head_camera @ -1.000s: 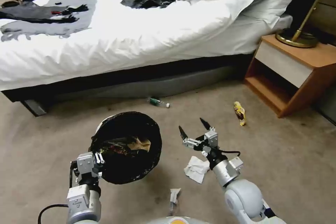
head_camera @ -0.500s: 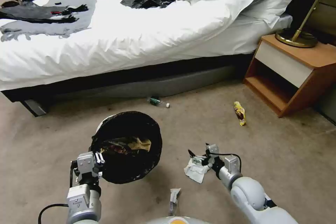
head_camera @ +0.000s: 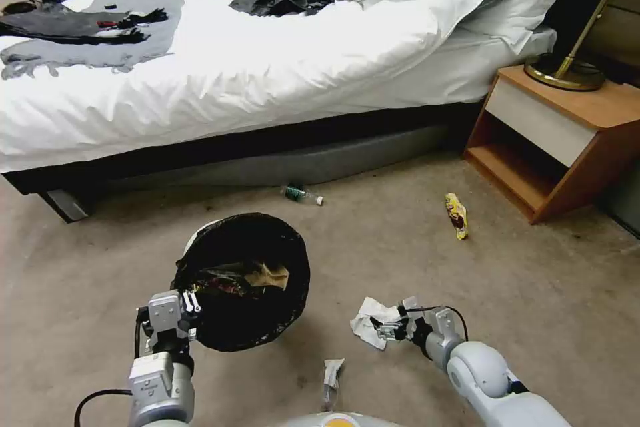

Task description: Pick up the trash bin, then pick up the garbage from the floor and place it into the trash bin.

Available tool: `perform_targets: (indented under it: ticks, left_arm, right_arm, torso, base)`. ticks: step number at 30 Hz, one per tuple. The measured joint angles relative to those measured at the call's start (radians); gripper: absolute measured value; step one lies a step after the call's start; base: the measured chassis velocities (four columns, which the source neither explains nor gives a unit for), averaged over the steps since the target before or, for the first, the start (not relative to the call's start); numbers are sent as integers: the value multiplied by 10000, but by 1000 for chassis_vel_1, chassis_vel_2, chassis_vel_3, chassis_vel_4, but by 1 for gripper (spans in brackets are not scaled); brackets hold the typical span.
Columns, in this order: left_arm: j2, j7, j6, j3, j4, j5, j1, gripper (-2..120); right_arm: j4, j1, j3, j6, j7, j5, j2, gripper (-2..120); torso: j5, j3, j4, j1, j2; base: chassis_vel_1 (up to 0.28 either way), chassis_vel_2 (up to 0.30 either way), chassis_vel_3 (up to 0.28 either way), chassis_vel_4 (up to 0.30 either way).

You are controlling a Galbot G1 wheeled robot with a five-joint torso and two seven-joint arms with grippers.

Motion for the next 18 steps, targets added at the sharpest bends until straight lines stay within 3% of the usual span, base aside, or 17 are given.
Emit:
perform_targets:
  ticks: [6,18]
  left_arm:
    - [-28,-9,-103,4,-36,28,103,0]
    - [-45,-25,-173,-30,-84,29,167,0]
  right_arm:
    - [-715,320,-71,496,-246,-633,625,100]
    - [-1894,743,-144,1020,-297,-1301,1127,100]
  torso:
    - [1,0,-1,0,0]
    - [1,0,0,0,0]
  base:
    - [0,0,0,0]
    - [0,0,0,0]
